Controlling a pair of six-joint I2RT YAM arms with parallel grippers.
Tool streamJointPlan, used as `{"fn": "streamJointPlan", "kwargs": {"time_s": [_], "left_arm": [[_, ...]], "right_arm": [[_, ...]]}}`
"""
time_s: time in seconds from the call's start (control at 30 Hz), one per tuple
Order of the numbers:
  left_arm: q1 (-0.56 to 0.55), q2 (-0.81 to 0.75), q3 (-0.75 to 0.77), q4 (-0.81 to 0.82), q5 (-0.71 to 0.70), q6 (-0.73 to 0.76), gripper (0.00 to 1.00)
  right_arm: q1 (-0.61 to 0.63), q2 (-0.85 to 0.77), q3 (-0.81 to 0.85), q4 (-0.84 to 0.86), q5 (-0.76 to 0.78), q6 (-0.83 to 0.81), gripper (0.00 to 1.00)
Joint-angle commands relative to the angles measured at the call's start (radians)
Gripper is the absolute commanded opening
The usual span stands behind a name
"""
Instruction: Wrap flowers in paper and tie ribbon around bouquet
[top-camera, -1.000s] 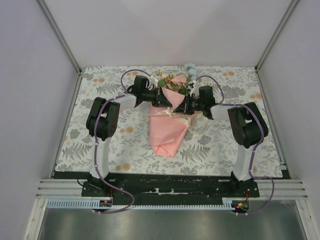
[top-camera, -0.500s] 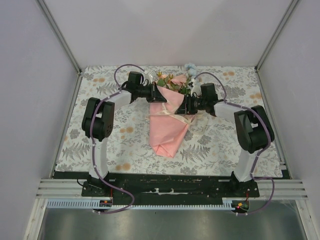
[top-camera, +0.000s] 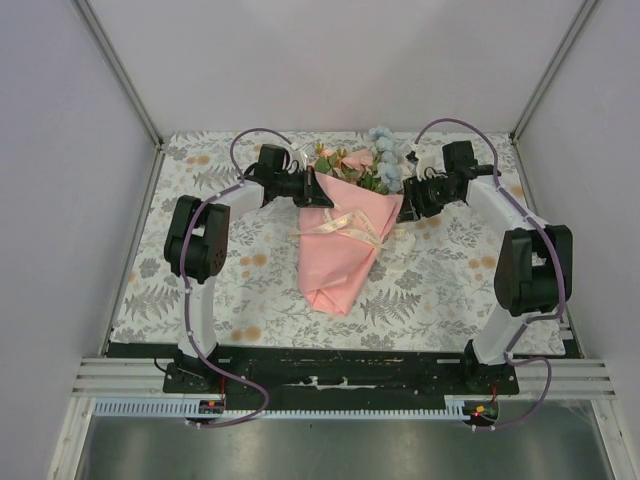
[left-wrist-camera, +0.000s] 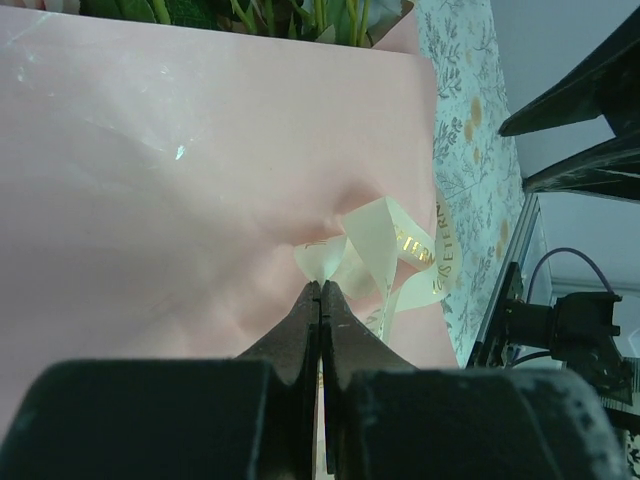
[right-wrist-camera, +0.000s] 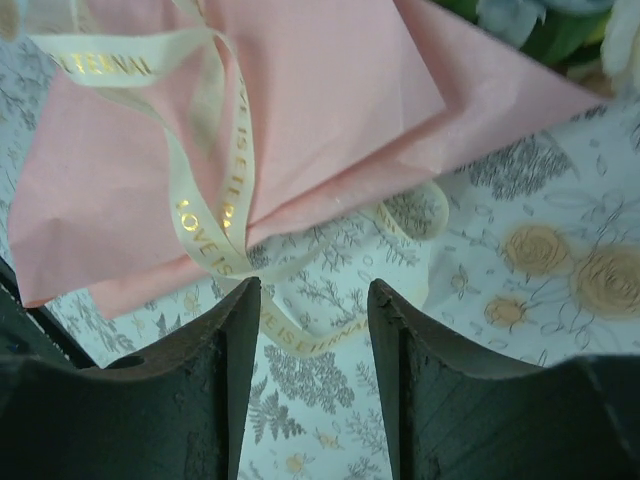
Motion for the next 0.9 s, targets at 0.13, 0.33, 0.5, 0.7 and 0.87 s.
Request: {"fn": "streamJointPlan", "kwargs": {"time_s": [0.13,0.33,0.5,0.7,0.87], "left_arm": [[-0.005,0.000,0.013,-0.013,-0.010,0.054,0.02],[-0.006,-0.006,-0.005,-0.011,-0.004,0.059,0.02],[-0.006,-0.018,-0.014,-0.013,-0.007,0.061,0.02],[-0.006,-0.028,-0.026,-0.019,-0.012,0.074,0.02],[-0.005,-0.038,-0.031,-0.019,-0.016,0.077,0.02]], "right_arm": [[-0.005,0.083,-0.024,-0.280,0.131,0.078,0.53],[-0.003,0.166,-0.064,-0.183,0.170,0.167,0.46],[0.003,0.234,-0.010,-0.157,0.179,0.199,0.45],[-0.002,0.290,0.057,-0.237,0.228,0.184,0.21],[-0.028,0.248,0.042,-0.263,0.243,0.135,0.00]]}}
